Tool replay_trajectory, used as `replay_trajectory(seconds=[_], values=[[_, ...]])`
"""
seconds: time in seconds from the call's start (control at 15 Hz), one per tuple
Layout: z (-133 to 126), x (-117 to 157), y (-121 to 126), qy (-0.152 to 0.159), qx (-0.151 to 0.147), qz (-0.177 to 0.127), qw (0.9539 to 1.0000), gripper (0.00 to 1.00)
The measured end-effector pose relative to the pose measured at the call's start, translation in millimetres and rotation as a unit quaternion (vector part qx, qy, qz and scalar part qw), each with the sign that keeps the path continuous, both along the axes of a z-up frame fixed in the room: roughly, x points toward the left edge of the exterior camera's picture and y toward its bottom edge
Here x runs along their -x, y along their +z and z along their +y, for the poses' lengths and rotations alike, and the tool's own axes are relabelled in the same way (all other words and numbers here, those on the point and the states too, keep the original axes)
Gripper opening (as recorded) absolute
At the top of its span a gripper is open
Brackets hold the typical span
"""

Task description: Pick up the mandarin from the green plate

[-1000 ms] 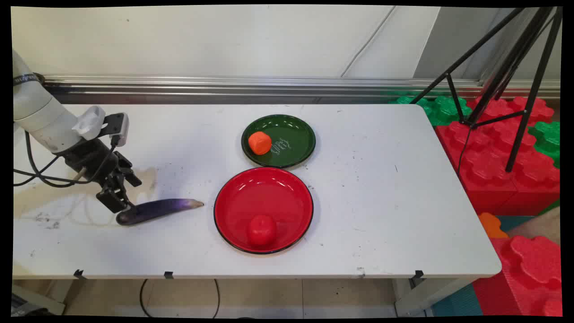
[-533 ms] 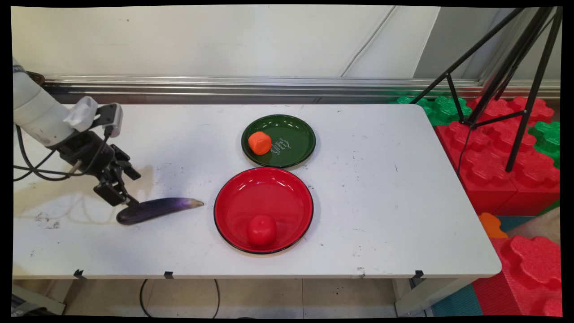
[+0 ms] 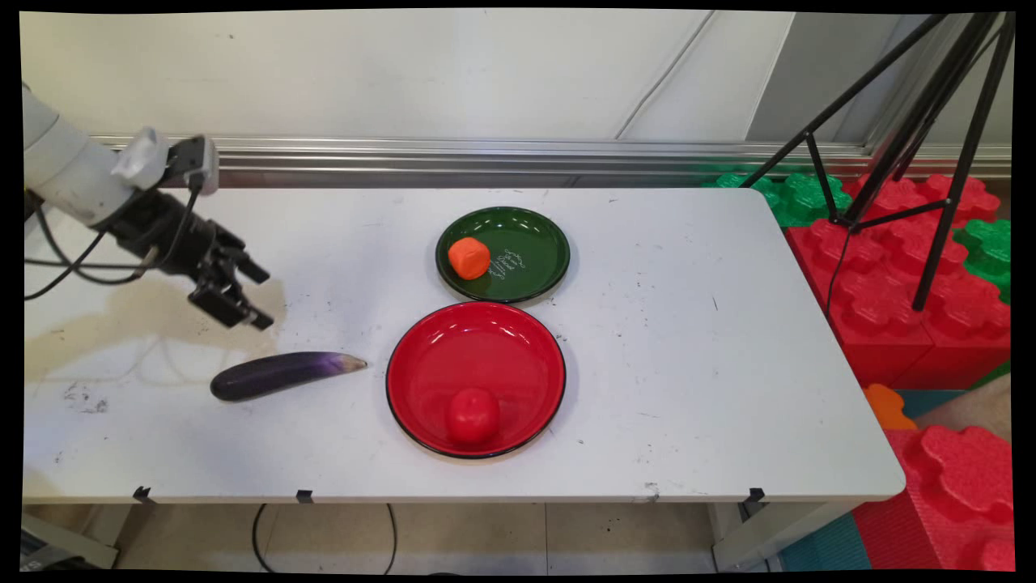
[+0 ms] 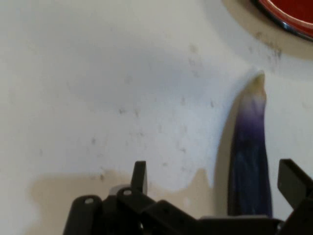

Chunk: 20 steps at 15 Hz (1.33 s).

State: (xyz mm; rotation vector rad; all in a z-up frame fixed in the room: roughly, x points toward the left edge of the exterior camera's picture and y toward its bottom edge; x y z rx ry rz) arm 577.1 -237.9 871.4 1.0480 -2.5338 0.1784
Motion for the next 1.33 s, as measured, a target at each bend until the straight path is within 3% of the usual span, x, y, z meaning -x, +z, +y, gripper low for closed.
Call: replay_trajectory(seconds=[0.4,0.8,1.33], values=[[-36,11,19,0.006,0.047,0.025,0.9986,1.00],[-87,35,27,0.002,0.092,0.047,0.9946,1.00],[-144,72,13,-0.002,0.109,0.062,0.9921,1.00]])
